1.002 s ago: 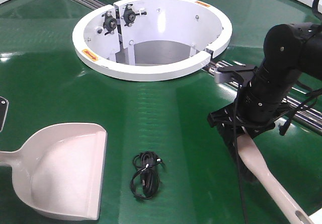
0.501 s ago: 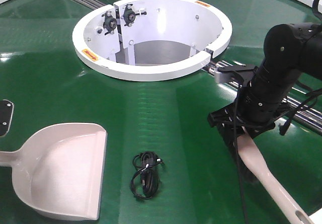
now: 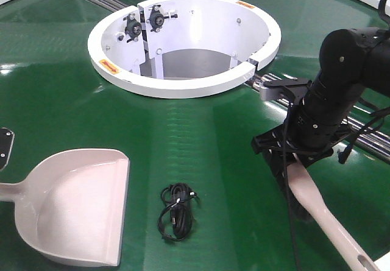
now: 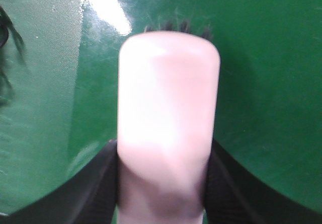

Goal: Clean and inspect green conveyor with broom and dustpan
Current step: 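Slide the dustpan with the left gripper under the black cable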

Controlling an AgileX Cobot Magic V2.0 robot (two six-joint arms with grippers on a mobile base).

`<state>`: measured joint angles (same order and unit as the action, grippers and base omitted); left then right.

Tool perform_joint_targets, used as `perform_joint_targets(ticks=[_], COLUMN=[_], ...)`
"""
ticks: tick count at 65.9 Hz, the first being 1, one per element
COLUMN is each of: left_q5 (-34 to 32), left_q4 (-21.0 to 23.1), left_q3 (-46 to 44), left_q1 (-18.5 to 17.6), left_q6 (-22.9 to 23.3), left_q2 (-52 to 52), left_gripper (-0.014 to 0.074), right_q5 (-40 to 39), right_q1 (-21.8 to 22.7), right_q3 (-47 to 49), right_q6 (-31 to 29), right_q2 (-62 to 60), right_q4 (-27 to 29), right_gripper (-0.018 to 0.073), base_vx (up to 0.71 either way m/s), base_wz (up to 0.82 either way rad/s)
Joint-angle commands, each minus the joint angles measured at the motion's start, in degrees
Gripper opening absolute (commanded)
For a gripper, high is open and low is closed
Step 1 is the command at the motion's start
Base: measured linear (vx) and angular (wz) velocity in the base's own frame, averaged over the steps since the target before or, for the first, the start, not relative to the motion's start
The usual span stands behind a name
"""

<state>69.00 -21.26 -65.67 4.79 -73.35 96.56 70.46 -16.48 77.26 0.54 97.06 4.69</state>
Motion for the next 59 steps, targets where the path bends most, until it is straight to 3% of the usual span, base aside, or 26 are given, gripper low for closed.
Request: perform_joint_targets(ticks=[1,6,29,59], left_q5=[1.8,1.8,2.41,2.41], left_q4=[-0.86,-0.7,-0.22,2.44], left_q3=[-1.83,-1.83,-3.0,-5.88], left_q1=[-0.07,-0.13,-1.15,-5.98], left_q6=[-0.04,-0.04,0.01,0.26], left_q2=[-1.98,-2.05,-2.44,-3.61], left_gripper=[0.0085,-0.0027,-0.0024,-0.0024], right_q5=[2.97,2.97,2.97,2.96], right_q1=[0.03,0.03,0.03,0.03], right_q3=[1.4,1.4,1.4,1.4], right_q6=[-0.54,-0.54,-0.54,-0.54], right_q2=[-2.81,-2.81,-2.81,-2.81], right_q4=[0.09,0.09,0.09,0.04], right_gripper=[-0.001,-0.001,-0.001,-0.001], base_vx=[0.0,0.0,0.0,0.0], base_wz=[0.0,0.0,0.0,0.0])
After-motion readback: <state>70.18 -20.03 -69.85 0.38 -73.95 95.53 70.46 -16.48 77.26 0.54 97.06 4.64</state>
